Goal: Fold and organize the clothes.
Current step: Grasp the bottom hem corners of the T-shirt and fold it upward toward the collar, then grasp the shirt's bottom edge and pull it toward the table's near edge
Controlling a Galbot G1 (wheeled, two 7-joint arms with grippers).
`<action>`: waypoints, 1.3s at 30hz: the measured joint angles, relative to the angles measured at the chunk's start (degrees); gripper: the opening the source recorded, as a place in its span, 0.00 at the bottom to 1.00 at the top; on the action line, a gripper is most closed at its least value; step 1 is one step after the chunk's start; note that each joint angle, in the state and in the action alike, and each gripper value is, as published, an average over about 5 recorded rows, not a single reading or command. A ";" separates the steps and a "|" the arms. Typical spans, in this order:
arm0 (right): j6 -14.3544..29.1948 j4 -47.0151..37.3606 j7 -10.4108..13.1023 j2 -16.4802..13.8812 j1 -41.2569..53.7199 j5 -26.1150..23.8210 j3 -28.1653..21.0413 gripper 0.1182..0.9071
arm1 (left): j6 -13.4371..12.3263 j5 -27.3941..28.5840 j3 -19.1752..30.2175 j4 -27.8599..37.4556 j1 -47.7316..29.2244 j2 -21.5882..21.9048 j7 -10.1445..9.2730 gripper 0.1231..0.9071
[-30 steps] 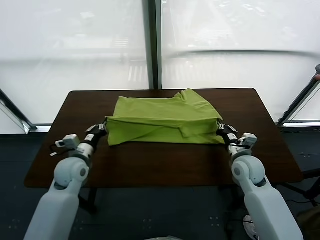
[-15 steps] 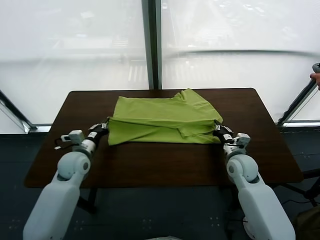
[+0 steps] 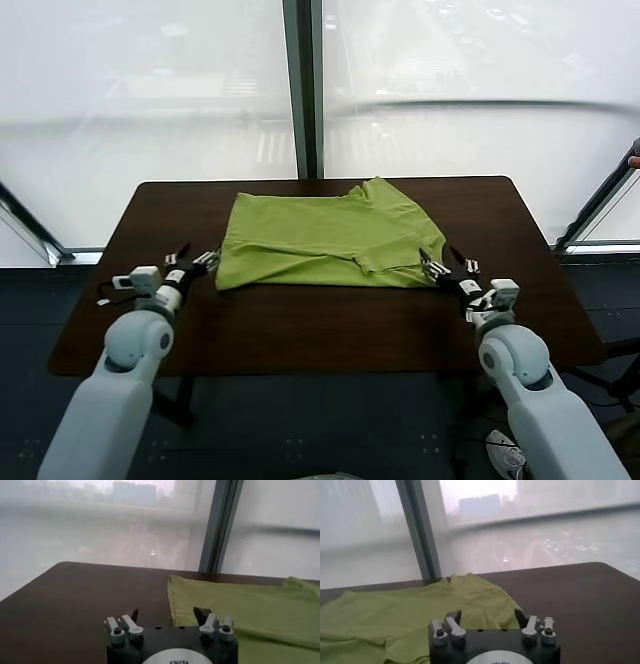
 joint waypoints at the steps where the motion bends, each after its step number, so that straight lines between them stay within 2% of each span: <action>1: -0.16 0.06 -0.17 -0.53 -0.49 0.19 0.14 1.00 | -0.05 0.15 0.00 -0.33 0.69 -0.25 0.05 1.00; 4: -0.51 0.01 -0.58 -1.35 -1.35 0.34 0.08 0.99 | -0.18 0.31 -0.04 -0.86 2.27 -0.81 0.12 1.00; 9: -0.67 -0.74 -1.14 -1.60 -1.74 0.26 -0.66 0.91 | -0.27 0.31 -0.37 -1.29 3.85 -1.04 0.14 0.99; 12: -0.84 -1.10 -1.16 -1.56 -1.76 0.25 -1.00 0.88 | -0.22 0.14 -0.53 -1.77 4.61 -1.03 0.14 0.90; 14: -0.96 -1.21 -1.14 -1.54 -1.88 0.25 -1.16 0.87 | -0.08 -0.22 -0.57 -2.31 5.14 -0.99 0.16 0.77; 17: -1.07 -1.25 -1.11 -1.53 -2.16 0.28 -1.22 0.76 | 0.21 -1.16 -0.55 -3.23 5.95 -0.87 0.26 0.54; 21: -1.20 -1.25 -1.05 -1.57 -2.35 0.52 -1.19 0.44 | 0.58 -2.01 -0.22 -4.00 6.45 -0.90 0.38 0.24; 24: -1.25 -1.26 -0.97 -1.60 -2.37 0.74 -1.26 0.21 | 0.85 -2.35 0.03 -4.07 6.44 -0.96 0.40 0.10; 25: -1.26 -1.27 -0.94 -1.61 -2.37 0.80 -1.32 0.14 | 0.93 -2.50 0.08 -4.04 6.40 -0.95 0.41 0.08; 28: -1.37 -1.26 -0.84 -1.64 -2.42 1.14 -1.46 0.03 | 1.16 -2.86 0.13 -3.89 6.29 -0.89 0.43 0.04; 34: -2.24 0.02 -0.29 -2.98 -3.27 3.81 -1.30 0.03 | 1.50 -3.58 -0.37 -4.72 6.66 0.30 0.28 0.03; 39: -3.26 1.94 0.83 -6.09 -4.73 7.89 -0.17 0.03 | 1.91 -4.48 -0.91 -5.91 7.47 1.86 0.04 0.03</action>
